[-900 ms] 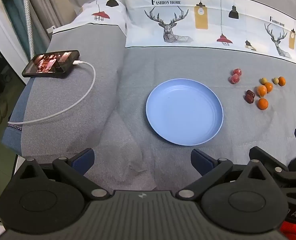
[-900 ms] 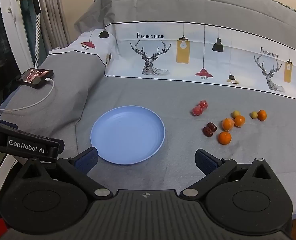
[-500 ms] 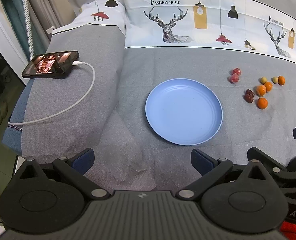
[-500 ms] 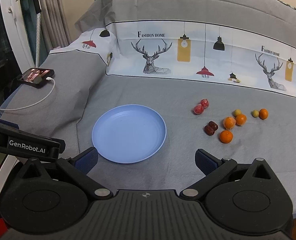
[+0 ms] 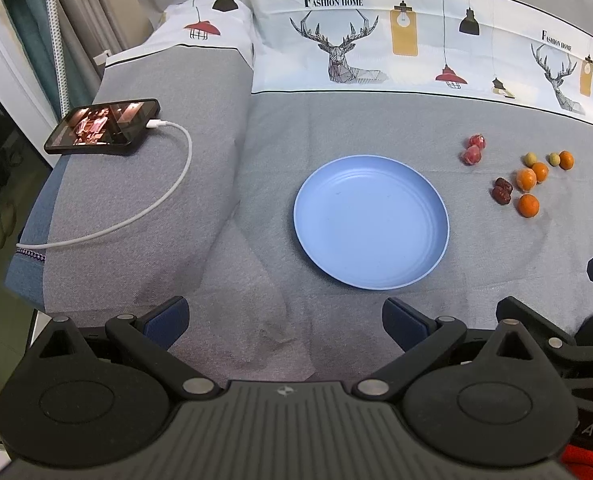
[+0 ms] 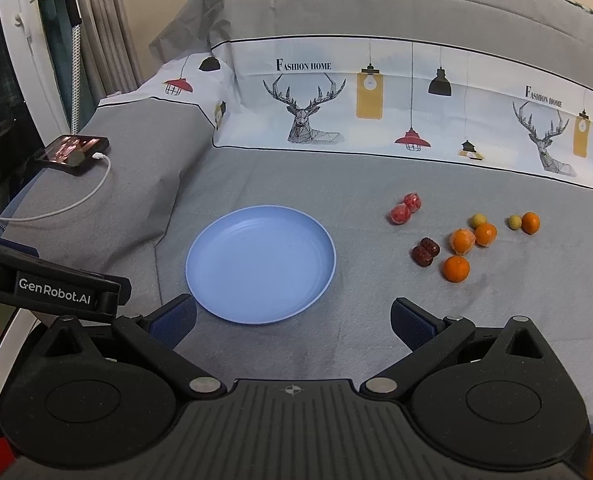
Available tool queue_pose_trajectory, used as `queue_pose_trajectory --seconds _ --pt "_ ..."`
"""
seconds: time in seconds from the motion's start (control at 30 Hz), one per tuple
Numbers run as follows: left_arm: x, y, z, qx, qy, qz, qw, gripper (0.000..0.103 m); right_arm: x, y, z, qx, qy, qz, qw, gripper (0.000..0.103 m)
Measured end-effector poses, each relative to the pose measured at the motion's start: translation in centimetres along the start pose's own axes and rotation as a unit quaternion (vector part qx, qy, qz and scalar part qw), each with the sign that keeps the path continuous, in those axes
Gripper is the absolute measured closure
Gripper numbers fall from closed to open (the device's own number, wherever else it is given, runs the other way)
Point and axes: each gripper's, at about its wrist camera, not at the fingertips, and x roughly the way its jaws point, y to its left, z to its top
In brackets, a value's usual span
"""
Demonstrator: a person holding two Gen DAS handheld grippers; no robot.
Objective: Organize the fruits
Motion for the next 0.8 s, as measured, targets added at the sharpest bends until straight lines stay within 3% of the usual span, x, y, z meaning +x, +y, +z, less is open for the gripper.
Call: queue_pose_trajectory --seconds 0.8 --pt "1.3 -0.6 0.6 0.008 0.009 0.004 0.9999 0.0 1.0 -1.5 -0.4 0.031 -0.018 0.004 0.999 0.0"
